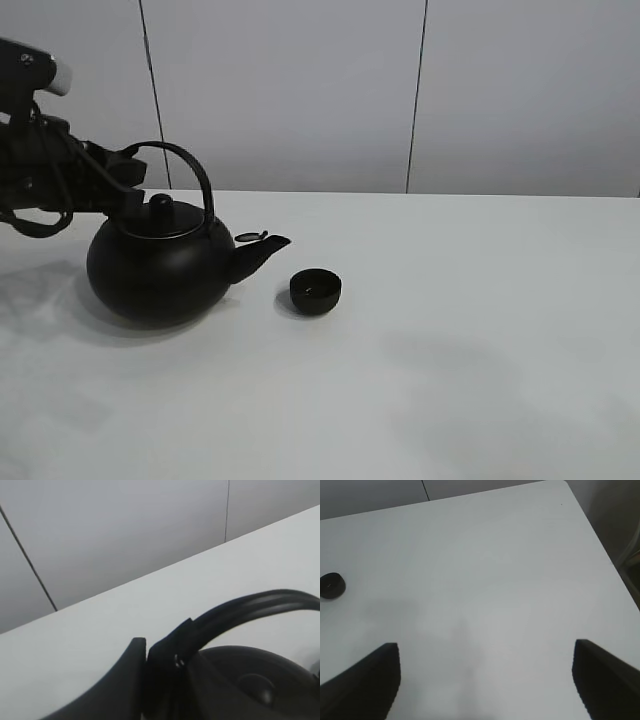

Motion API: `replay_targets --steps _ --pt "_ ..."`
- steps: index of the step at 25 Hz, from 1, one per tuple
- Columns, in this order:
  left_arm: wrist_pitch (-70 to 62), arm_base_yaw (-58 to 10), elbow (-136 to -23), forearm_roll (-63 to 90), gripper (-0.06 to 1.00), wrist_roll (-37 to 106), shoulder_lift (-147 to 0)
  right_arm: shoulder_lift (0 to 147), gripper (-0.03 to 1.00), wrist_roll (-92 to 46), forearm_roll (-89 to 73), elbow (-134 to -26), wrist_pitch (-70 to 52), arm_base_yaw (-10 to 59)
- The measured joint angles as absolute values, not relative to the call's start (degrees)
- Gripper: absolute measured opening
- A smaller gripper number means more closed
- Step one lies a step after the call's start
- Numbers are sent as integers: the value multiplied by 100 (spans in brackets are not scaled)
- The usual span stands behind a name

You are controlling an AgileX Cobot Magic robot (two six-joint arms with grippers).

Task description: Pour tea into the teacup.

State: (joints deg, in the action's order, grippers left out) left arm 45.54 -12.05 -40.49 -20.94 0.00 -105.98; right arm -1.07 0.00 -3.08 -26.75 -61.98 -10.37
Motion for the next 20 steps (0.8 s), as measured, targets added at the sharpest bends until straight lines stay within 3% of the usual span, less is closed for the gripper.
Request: replay_targets --steps 20 --pt "4009 -1493 -4680 -2133 13 0 -10598 -107 64 0 -308 -2675 -6198 -1037"
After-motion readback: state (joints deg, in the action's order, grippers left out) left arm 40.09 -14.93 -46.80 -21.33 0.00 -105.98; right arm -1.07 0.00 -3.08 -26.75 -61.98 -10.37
